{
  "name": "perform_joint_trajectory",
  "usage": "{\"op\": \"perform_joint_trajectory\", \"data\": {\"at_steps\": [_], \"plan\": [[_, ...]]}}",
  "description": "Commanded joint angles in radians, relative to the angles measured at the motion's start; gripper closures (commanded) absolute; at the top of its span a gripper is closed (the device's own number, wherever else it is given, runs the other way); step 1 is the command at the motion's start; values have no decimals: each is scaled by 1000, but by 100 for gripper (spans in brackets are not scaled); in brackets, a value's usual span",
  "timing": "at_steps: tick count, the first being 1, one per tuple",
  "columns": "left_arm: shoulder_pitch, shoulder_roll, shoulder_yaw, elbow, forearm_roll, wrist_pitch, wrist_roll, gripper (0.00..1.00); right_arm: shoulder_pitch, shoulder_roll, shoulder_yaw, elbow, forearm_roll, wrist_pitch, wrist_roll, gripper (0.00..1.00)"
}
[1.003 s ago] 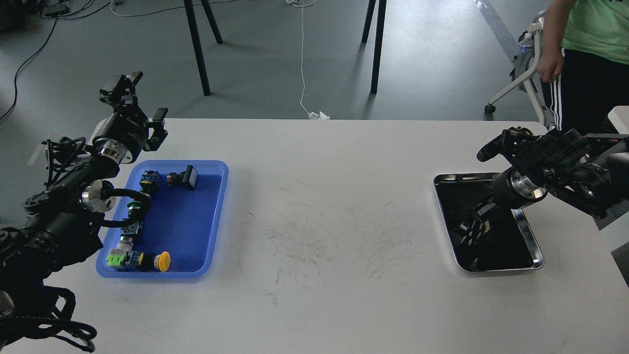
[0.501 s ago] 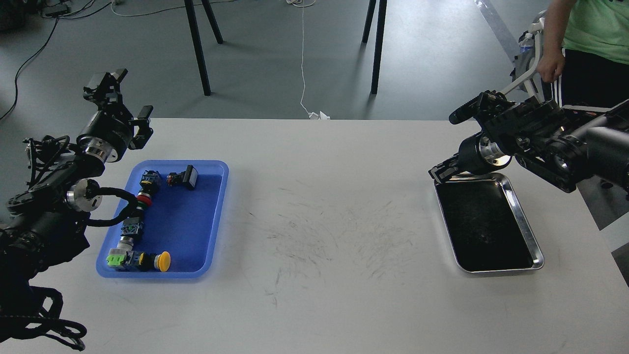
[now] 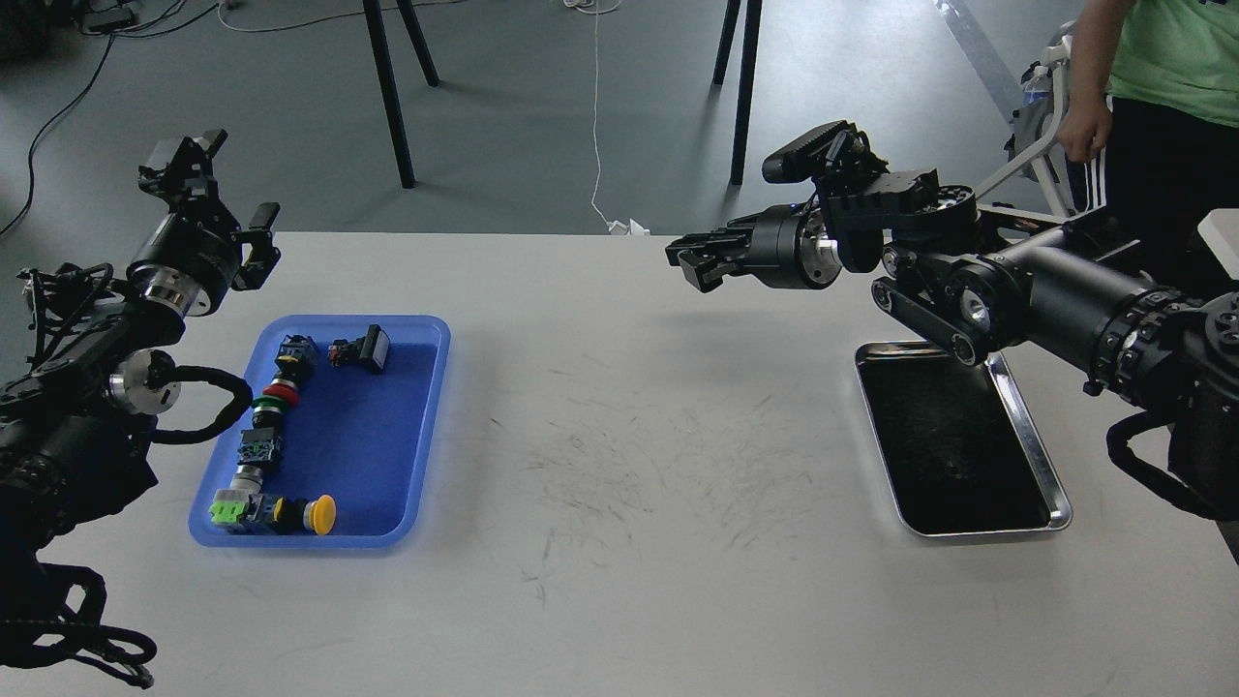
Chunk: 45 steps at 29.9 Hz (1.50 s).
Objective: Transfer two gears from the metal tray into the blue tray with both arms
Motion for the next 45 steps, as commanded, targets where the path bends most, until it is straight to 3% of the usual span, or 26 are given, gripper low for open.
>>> {"op": "perform_joint_trajectory", "data": {"at_steps": [1,17,23,45], "plan": [[-1,2,0,0,0,0,0,2,-27,39,2,7,2,-57,0,99],[-3,10,0,0,0,0,0,2,-82,71,-51,233,-34,-230,0,99],[-1,17,0,-1,0,0,0,2,-110,71,-145,231,-51,-293,0,99],[8,59,-2,-3,0,0,0,2,-209,71,-245,168,-117,-353,0,99]]}}
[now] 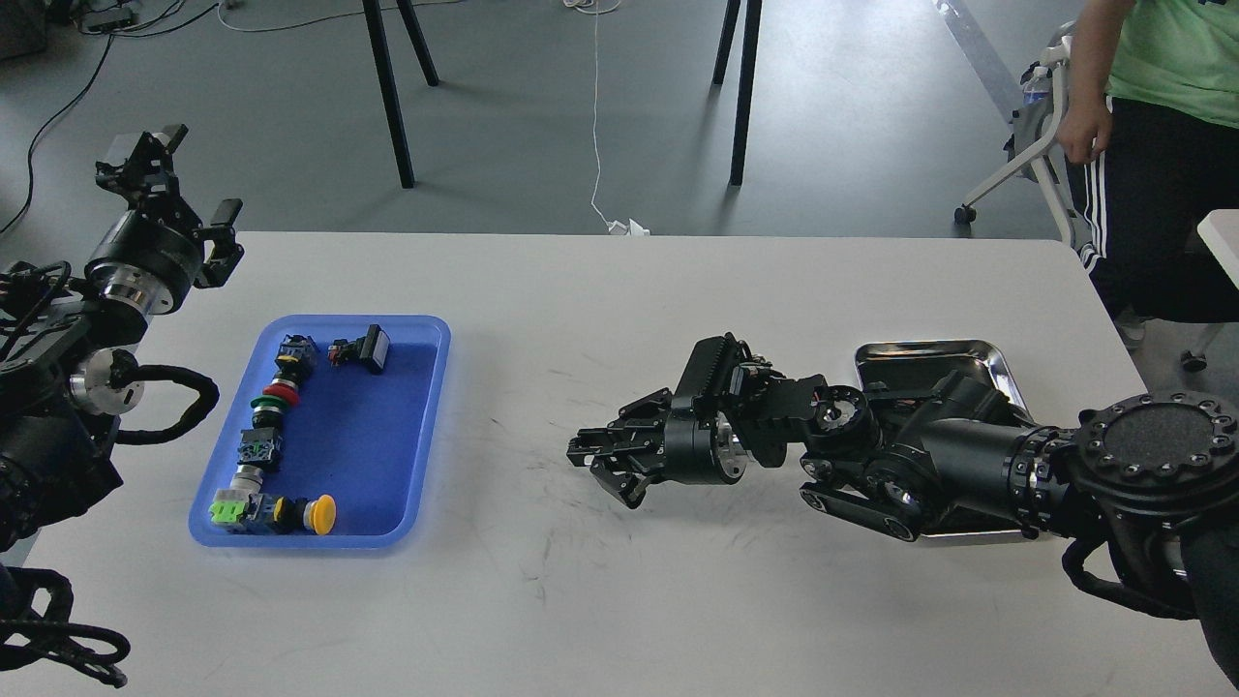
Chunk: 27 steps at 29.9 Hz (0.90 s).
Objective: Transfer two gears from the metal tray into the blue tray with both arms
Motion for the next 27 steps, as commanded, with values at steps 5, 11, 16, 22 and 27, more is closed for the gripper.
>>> {"op": "perform_joint_trajectory", "data": {"at_steps": [5,11,16,22,27], "plan": [[0,2,2,-1,1,0,0,2,0,0,2,7,1,-10,0,99],[0,2,2,-1,1,0,0,2,0,0,11,10,1,-27,0,97],[0,3,2,-1,1,0,0,2,0,0,18,10,4,-27,0,73],[-1,5,2,-1,1,0,0,2,0,0,27,9,9,-33,0,51],[-1,11,2,-3,1,0,0,2,-3,0,31,9,9,-32,0,50]]}}
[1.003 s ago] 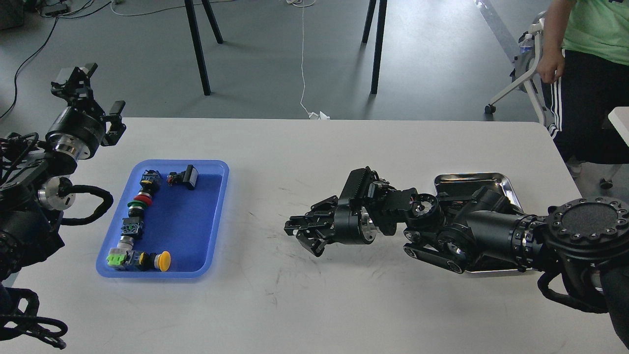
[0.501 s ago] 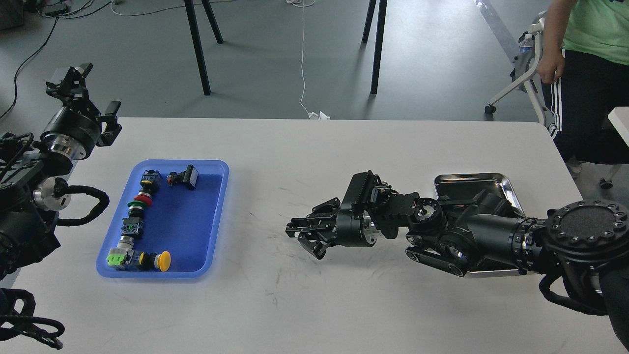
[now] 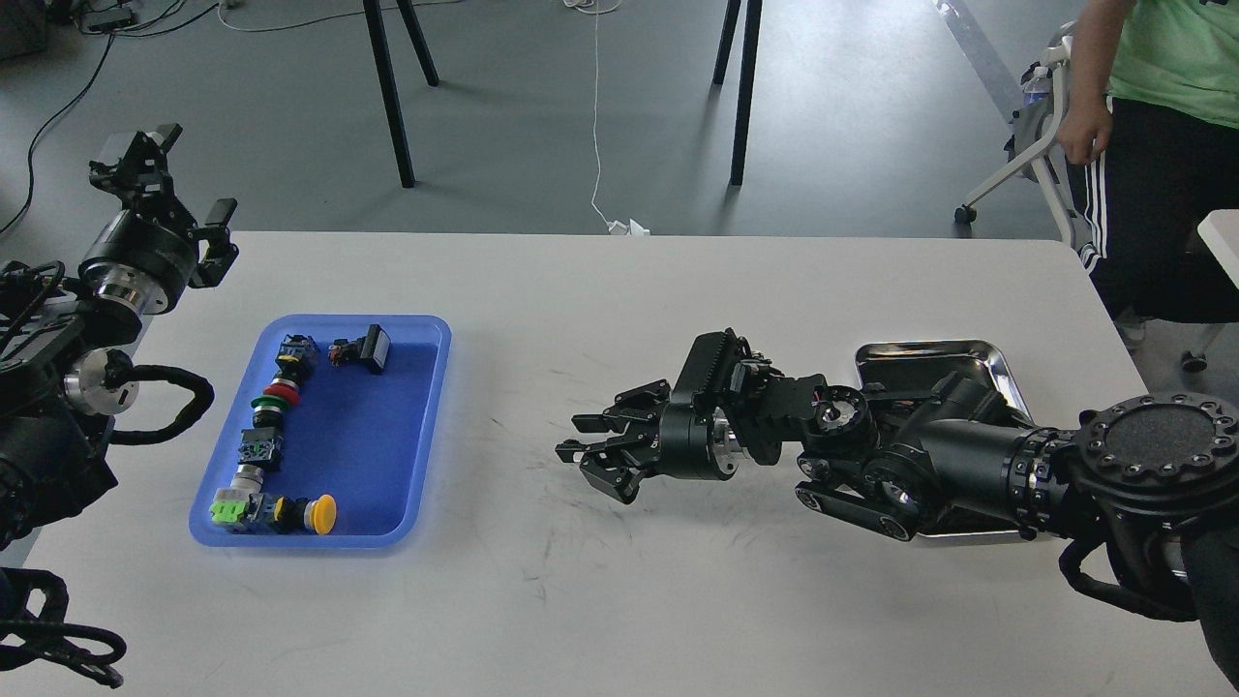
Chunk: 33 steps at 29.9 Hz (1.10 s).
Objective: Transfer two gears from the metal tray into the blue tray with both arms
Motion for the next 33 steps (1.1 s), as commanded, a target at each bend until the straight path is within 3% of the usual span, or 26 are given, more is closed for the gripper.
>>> {"op": "perform_joint_trajectory", "data": {"at_steps": [1,10,12,16,33], "plan": [[-1,4,0,-1,0,0,0,2,-3,0,1,0,0,2,0,49],[-1,10,1,-1,0,0,0,2,3,0,61,-9,49,20,0,28],[0,10,1,-1,0,0,0,2,14,0,88,-12,119,33,0,18],[0,9,1,-1,0,0,0,2,69,0,110,-12,294,95,0,10],[0,12,17,-9,17,0,0,2,187,0,159,-11,651,174,0,7]]}}
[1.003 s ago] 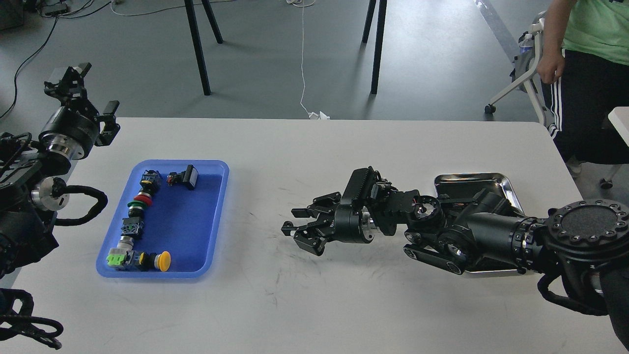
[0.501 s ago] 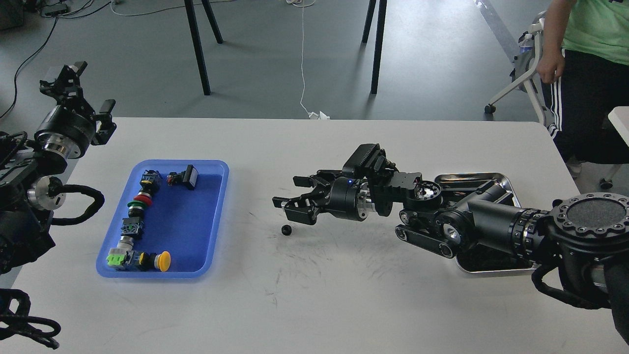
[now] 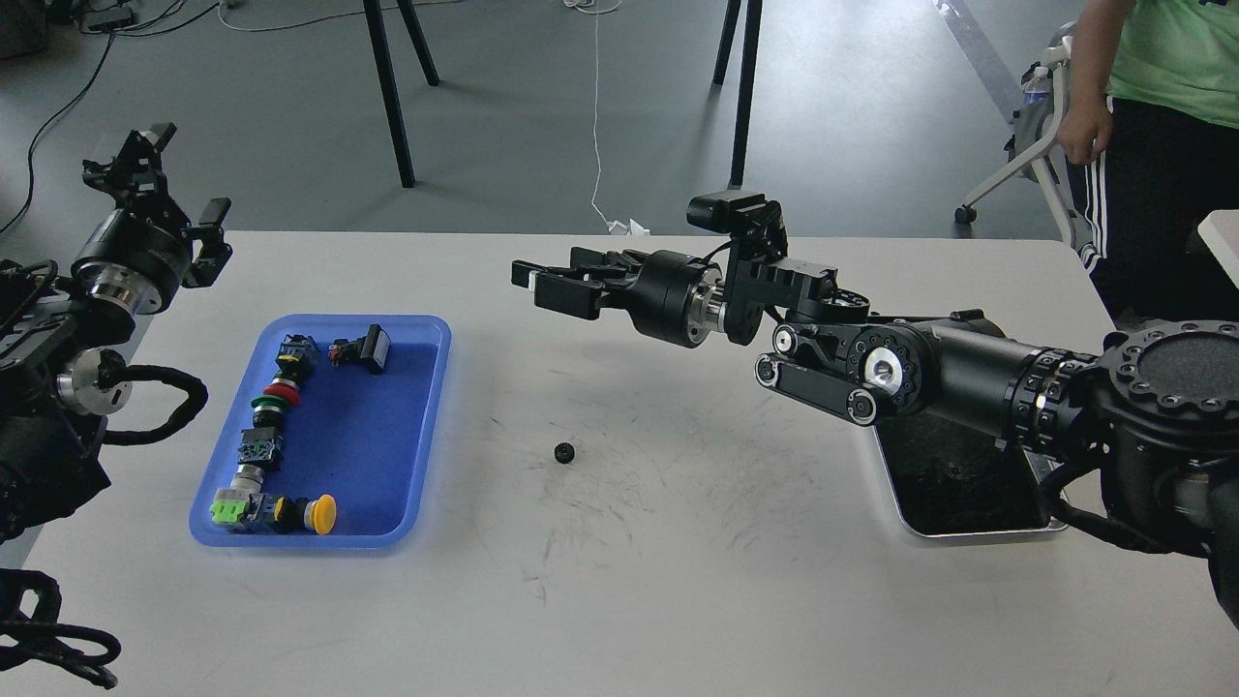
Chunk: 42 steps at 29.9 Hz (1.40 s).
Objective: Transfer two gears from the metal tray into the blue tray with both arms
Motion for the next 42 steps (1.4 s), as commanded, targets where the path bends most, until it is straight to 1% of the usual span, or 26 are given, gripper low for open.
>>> {"op": "perform_joint_trajectory", "data": {"at_steps": [1,4,9,14,18,21,24,30,33,37,40,42], "plan": [[0,3,20,-6,13,0,0,2,11,0,8,2,33,10,0,7],[-4,21,68,-4,18,0,0,2,8,0,20,8,34,10,0,7],[-18,84,74,-7,30,0,0,2,-8,0,57,8,34,10,0,7],[-56,93,79,-7,59,0,0,2,-18,-26,66,11,34,10,0,7],[-89,87,77,-10,162,0,0,2,-32,-48,95,11,34,9,0,7],[-104,80,76,-42,248,0,0,2,-38,-69,126,11,36,10,0,7],[-135,86,76,-108,288,0,0,2,-41,-86,157,3,76,13,0,6],[-145,78,76,-226,325,0,0,2,-46,-144,167,-4,238,15,0,6],[-149,87,77,-324,389,0,0,2,-48,-190,173,-4,292,13,0,6],[-167,93,76,-407,511,0,0,2,-63,-239,201,-9,361,15,0,6],[-170,116,74,-527,591,0,0,2,-80,-261,219,-23,413,20,0,6],[-170,138,77,-578,620,0,0,2,-83,-287,229,-27,439,21,0,6]]}}
